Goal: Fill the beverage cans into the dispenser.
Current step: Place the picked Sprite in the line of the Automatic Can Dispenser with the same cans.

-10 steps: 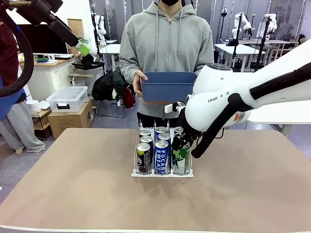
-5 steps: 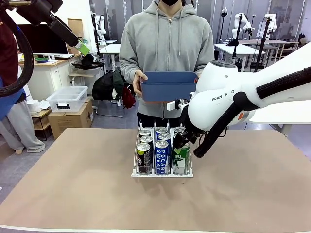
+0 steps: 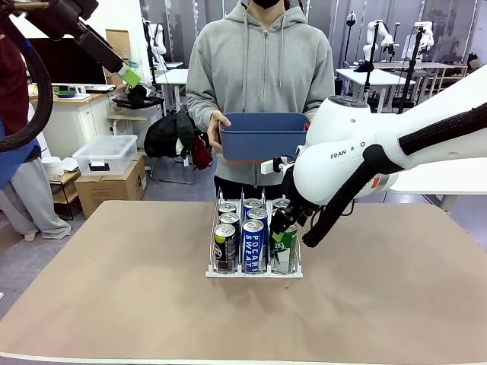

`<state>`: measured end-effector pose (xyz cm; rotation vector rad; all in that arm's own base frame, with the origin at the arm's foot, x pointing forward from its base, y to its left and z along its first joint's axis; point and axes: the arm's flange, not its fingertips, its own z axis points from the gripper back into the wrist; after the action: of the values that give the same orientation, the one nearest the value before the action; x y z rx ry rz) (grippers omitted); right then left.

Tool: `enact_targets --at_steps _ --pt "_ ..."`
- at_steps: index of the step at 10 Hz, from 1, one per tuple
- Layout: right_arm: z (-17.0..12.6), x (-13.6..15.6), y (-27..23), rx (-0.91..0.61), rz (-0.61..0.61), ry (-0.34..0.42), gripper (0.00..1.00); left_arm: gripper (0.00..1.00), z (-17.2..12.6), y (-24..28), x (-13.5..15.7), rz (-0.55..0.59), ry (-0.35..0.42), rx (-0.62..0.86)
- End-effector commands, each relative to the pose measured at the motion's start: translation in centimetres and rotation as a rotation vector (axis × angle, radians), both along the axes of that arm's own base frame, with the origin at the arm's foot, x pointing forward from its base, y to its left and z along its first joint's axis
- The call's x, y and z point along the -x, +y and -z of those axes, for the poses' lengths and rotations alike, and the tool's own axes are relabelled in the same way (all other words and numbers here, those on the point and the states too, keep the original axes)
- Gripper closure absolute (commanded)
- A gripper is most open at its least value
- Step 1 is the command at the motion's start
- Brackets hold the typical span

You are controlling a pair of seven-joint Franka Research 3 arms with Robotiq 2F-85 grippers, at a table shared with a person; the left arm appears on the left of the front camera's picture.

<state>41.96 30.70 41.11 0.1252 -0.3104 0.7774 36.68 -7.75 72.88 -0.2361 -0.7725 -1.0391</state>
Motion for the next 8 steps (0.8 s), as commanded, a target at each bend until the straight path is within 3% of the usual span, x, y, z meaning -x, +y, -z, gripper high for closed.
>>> enact_targets --at_steps 1,3,8 --pt "-3.6 1.6 -2.6 -0.075 -0.056 -0.095 0.0 0.0 0.1 0.1 0.0 -0.002 0.002 0.001" --pt "-7.9 2.0 -5.1 -0.109 -0.045 -0.166 0.0 0.0 0.1 0.1 0.0 -0.002 0.002 0.001" --pt "-19.2 1.0 -12.1 -0.178 -0.032 -0.199 0.0 0.0 0.1 0.1 0.0 -0.002 0.002 0.001"
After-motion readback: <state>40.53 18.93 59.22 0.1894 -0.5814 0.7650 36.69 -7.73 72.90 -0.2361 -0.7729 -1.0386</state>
